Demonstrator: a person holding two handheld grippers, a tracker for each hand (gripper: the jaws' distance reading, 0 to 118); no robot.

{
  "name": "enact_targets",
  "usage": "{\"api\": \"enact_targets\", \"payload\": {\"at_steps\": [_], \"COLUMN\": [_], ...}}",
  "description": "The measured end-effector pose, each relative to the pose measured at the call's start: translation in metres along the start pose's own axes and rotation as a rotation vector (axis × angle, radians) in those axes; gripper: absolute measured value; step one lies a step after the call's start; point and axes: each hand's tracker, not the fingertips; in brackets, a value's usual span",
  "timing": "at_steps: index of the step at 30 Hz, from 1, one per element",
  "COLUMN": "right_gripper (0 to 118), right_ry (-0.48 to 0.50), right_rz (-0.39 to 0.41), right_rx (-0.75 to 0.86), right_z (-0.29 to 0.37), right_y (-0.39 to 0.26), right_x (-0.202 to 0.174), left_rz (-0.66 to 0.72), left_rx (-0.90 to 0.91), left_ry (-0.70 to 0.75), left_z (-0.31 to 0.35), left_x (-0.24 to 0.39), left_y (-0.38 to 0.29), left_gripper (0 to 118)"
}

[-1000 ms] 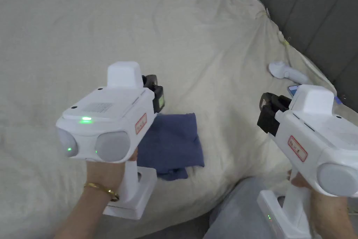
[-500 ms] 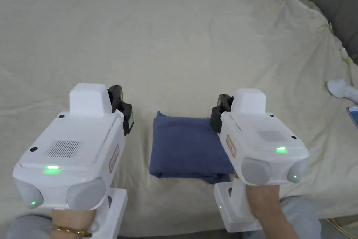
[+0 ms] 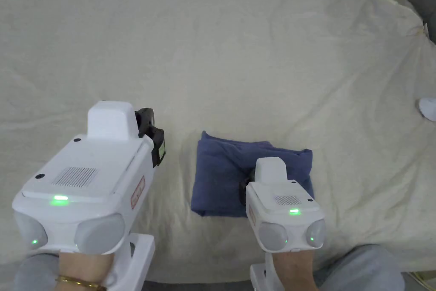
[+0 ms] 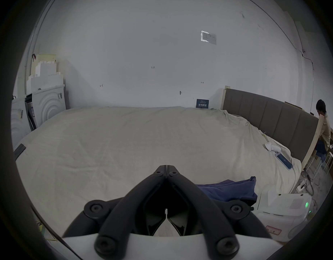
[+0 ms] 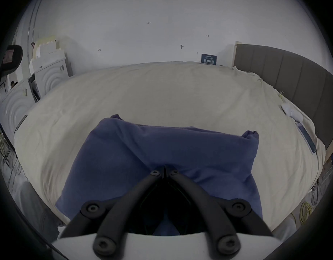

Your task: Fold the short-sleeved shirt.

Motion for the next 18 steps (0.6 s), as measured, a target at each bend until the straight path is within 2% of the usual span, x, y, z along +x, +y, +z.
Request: {"api": "enact_targets", "payload": {"at_steps": [2, 4, 5, 6, 7, 8, 11, 18], "right_gripper": [0, 0, 0, 0, 0, 0, 0, 0], "right_ry": [0.008, 0.013, 0.017, 0.021, 0.025, 0.029, 0.044, 0.052], "right_rz": [-0.030, -0.045, -0.048, -0.050, -0.056, -0.065, -0.101, -0.090], "right_rx": [-0.005, -0.007, -0.009, -0.011, -0.015, -0.021, -0.033, -0.039], "right_z": [0.001, 0.002, 0.001, 0.002, 0.002, 0.002, 0.002, 0.003], "right_y": [0.001, 0.001, 0.002, 0.003, 0.004, 0.005, 0.007, 0.008], "right_x": [0.001, 0.003, 0.004, 0.004, 0.005, 0.006, 0.009, 0.010], "left_rz": [0.078, 0.187, 0.251, 0.313, 0.367, 0.403, 0.521, 0.558], "left_rx": [-0.022, -0.064, -0.107, -0.156, -0.207, -0.268, -0.411, -0.818], "left_ry": [-0.051, -0.122, -0.170, -0.221, -0.290, -0.360, -0.532, -0.666], "left_z": [-0.007, -0.018, -0.026, -0.035, -0.047, -0.059, -0.096, -0.159], "left_x": [-0.007, -0.019, -0.027, -0.035, -0.044, -0.048, -0.062, -0.065], "left_y": [0.009, 0.019, 0.024, 0.027, 0.028, 0.029, 0.016, -0.036], "left_gripper": [3, 26, 46, 81, 103, 117, 118, 118]}}
